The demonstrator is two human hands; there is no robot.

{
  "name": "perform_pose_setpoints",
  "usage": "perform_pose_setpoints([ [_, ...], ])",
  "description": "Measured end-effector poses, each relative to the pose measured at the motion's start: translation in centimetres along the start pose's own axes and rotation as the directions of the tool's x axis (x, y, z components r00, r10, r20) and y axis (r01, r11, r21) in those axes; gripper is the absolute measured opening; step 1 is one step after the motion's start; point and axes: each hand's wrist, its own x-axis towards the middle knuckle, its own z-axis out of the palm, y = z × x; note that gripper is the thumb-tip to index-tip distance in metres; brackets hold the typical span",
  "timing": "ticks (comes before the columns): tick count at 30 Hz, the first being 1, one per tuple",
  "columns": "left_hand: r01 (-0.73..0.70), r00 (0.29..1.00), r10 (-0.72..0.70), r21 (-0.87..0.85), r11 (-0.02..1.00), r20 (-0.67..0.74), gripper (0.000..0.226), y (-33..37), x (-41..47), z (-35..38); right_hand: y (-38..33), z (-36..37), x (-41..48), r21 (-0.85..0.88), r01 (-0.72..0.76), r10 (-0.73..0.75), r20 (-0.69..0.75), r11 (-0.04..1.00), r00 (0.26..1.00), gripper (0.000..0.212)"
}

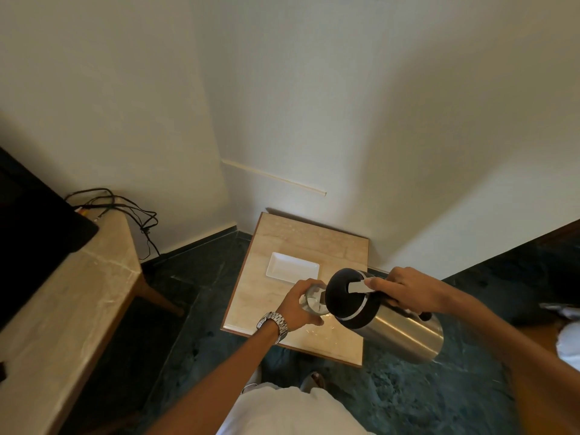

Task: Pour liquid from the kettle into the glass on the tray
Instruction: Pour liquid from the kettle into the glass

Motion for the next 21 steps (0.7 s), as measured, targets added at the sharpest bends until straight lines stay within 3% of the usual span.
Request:
perform_pose_setpoints([
  [21, 0.013, 1.000, -0.013, 0.007, 1.000, -0.022, 0.077, -0.4, -1.0, 1.4, -0.7, 0.1, 0.0, -0.038, -0.035, 0.037, 0.062, 0.999, 0.997, 0.059],
])
